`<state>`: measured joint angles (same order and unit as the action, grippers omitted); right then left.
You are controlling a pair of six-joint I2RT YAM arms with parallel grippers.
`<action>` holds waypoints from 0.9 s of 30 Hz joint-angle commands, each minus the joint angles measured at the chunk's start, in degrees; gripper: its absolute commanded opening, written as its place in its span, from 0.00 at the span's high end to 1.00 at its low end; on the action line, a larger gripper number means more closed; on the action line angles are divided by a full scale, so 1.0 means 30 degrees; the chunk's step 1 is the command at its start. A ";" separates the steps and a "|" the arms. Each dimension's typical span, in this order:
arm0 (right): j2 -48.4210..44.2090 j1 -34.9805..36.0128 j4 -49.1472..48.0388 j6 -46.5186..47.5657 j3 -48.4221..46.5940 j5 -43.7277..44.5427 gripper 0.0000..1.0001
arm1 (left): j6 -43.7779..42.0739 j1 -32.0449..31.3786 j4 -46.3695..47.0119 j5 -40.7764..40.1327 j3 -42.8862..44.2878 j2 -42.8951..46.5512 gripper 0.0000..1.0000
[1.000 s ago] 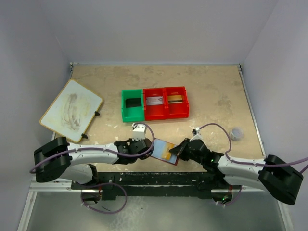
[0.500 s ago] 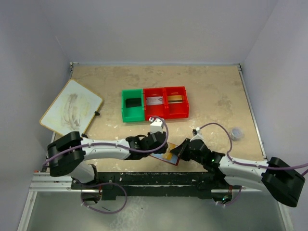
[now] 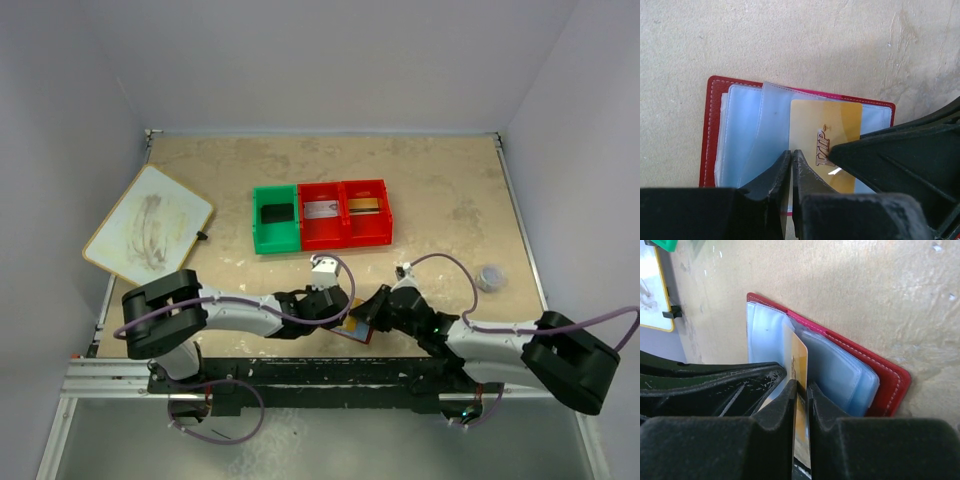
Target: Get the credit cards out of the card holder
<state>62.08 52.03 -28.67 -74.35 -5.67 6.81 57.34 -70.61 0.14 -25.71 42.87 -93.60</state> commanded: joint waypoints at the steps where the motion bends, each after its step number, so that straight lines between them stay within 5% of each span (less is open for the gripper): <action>1: 0.1643 -0.0051 -0.1158 0.0580 -0.0993 -0.0615 0.85 | 0.0308 -0.0048 -0.1803 -0.0223 -0.1213 -0.0040 0.97; 10: 0.2618 -0.0123 -0.2044 0.0069 -0.1226 -0.1080 0.79 | 0.0337 -0.0048 -0.2276 -0.0419 -0.1049 0.0281 0.99; 27: -0.3196 -0.0117 0.4134 0.0889 -0.1107 0.1377 0.97 | 0.0632 -0.0048 -0.2816 -0.1121 -0.1090 0.1029 1.00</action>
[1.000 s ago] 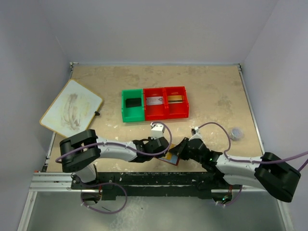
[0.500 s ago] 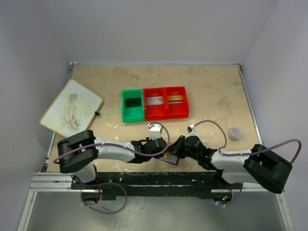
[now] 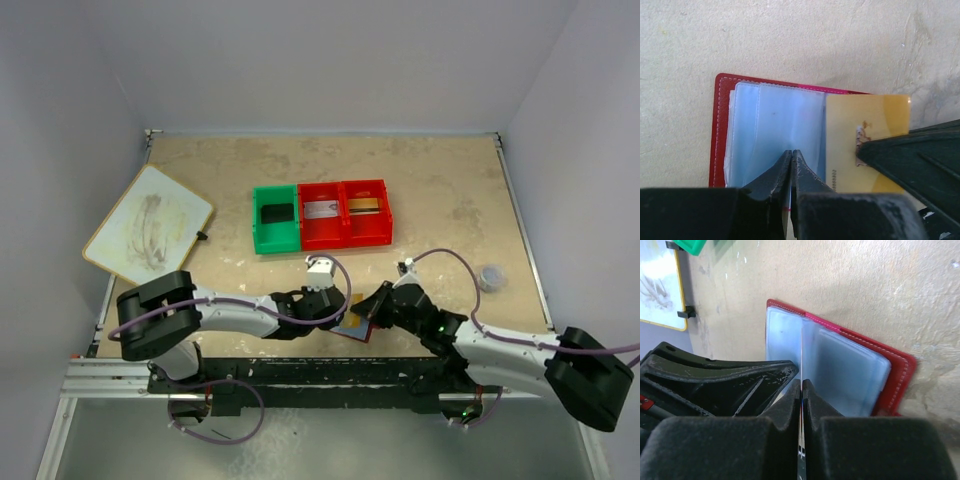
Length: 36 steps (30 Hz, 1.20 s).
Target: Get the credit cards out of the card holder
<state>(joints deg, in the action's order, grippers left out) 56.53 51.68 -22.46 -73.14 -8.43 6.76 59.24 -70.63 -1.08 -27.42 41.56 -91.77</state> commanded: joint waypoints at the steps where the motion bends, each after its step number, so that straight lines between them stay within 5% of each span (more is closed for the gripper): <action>1: -0.1863 0.0000 0.2403 0.0513 -0.0159 0.1544 0.99 | 0.0006 -0.0040 -0.2457 -0.0604 -0.0668 0.0545 1.00; 8: -0.3705 0.0000 0.2675 0.2040 -0.0084 0.1832 1.00 | -0.0182 -0.0040 -0.2510 -0.0928 -0.0670 0.2269 0.93; 14: -0.5115 0.0000 0.1925 0.4263 -0.0179 0.1858 1.00 | -0.0508 -0.0040 -0.3676 -0.1964 0.0026 0.4080 0.77; 16: -0.5498 0.0000 0.1665 0.4933 -0.0123 0.2001 1.00 | -0.0722 -0.0018 -0.4663 -0.2678 0.0537 0.4632 0.70; 20: -0.6005 -0.0001 0.0909 0.6439 -0.0047 0.2361 1.00 | -0.0551 0.0123 -0.6814 -0.4432 0.1189 0.5675 0.39; 36: -0.4898 0.0000 -0.0523 1.5446 -0.2727 0.3584 1.00 | -0.4154 0.6730 -1.4287 -0.5791 0.3728 0.9983 0.34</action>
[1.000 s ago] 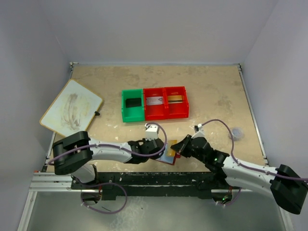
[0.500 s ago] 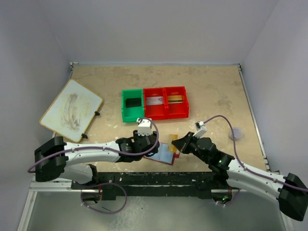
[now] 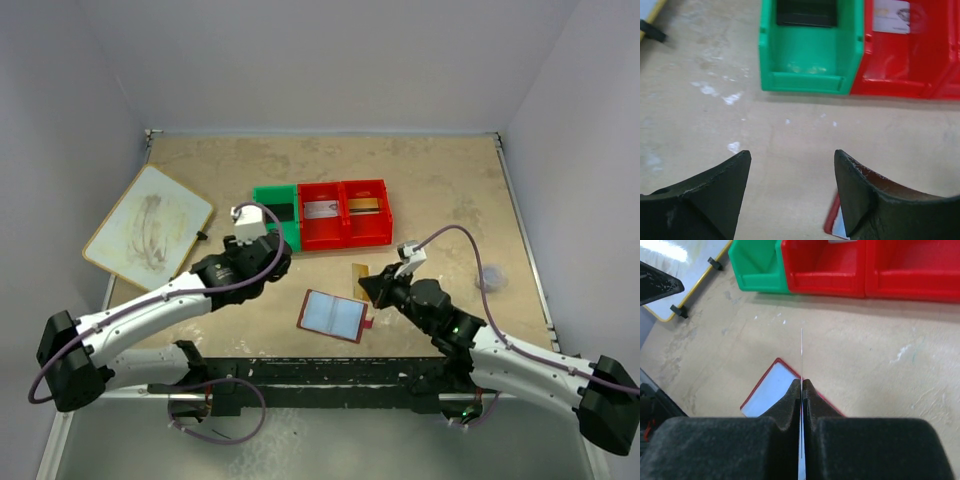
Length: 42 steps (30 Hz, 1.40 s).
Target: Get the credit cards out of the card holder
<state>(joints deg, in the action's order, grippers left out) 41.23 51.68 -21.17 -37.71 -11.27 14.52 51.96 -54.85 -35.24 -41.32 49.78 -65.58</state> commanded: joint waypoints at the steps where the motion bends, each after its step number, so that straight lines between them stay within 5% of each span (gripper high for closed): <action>1: 0.0267 -0.0008 -0.0855 0.4456 -0.2056 0.1063 1.00 | -0.2097 0.1921 -0.3146 -0.1130 0.1008 0.1681 0.34; 13: 0.2335 -0.0427 -0.2544 1.0861 -0.3856 0.3621 1.00 | -0.3278 0.3518 -0.3463 -0.2290 0.0179 0.3846 0.33; 42: 0.8271 -0.8031 -0.1606 2.0738 -1.0196 0.0310 1.00 | -0.2935 0.3488 -0.3868 -0.3278 0.0421 0.4031 0.32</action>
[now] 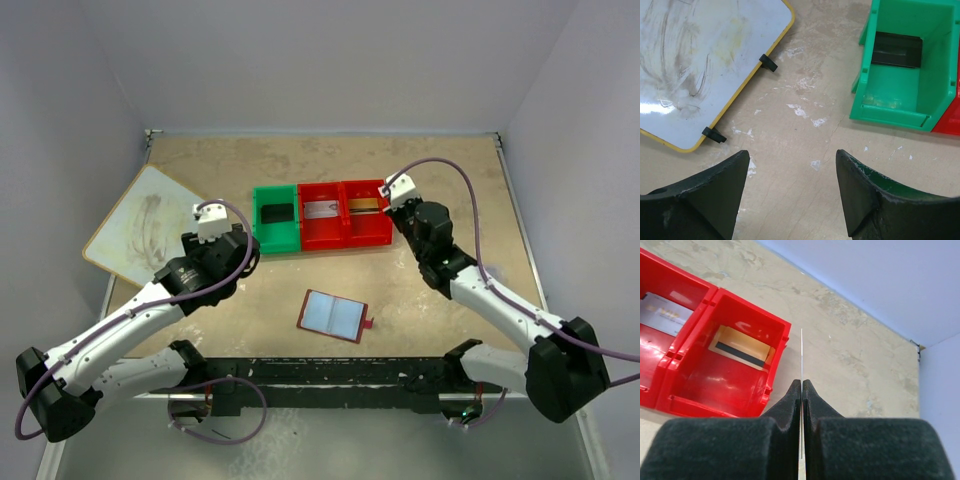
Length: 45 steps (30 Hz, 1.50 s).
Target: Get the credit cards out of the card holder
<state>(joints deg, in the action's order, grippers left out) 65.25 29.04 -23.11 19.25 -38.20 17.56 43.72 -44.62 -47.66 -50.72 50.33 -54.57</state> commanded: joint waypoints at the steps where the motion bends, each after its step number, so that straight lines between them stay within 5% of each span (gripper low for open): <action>1: 0.0413 -0.0605 -0.1028 0.2014 -0.1335 -0.0794 1.00 | -0.0212 0.0079 0.0315 -0.0166 0.0231 0.0385 0.32; 14: 0.2074 -0.2004 -0.0094 0.5136 -0.2401 -0.5051 1.00 | -0.0285 0.0079 0.0359 -0.0225 0.0261 0.0387 0.31; 33: 0.4900 -0.2008 0.3638 0.7879 -0.5598 -0.6394 1.00 | -0.0418 0.0079 0.0559 -0.0117 0.0123 0.1048 0.31; 45: 0.6926 -0.2006 0.3130 0.8546 -0.5586 -0.6595 1.00 | -0.0047 0.0082 0.0139 -0.0650 0.0204 0.0747 0.31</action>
<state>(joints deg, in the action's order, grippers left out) 85.69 23.11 -12.62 43.51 -52.62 -1.08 43.40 -44.62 -47.51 -50.59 50.33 -52.73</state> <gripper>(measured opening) 0.007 0.690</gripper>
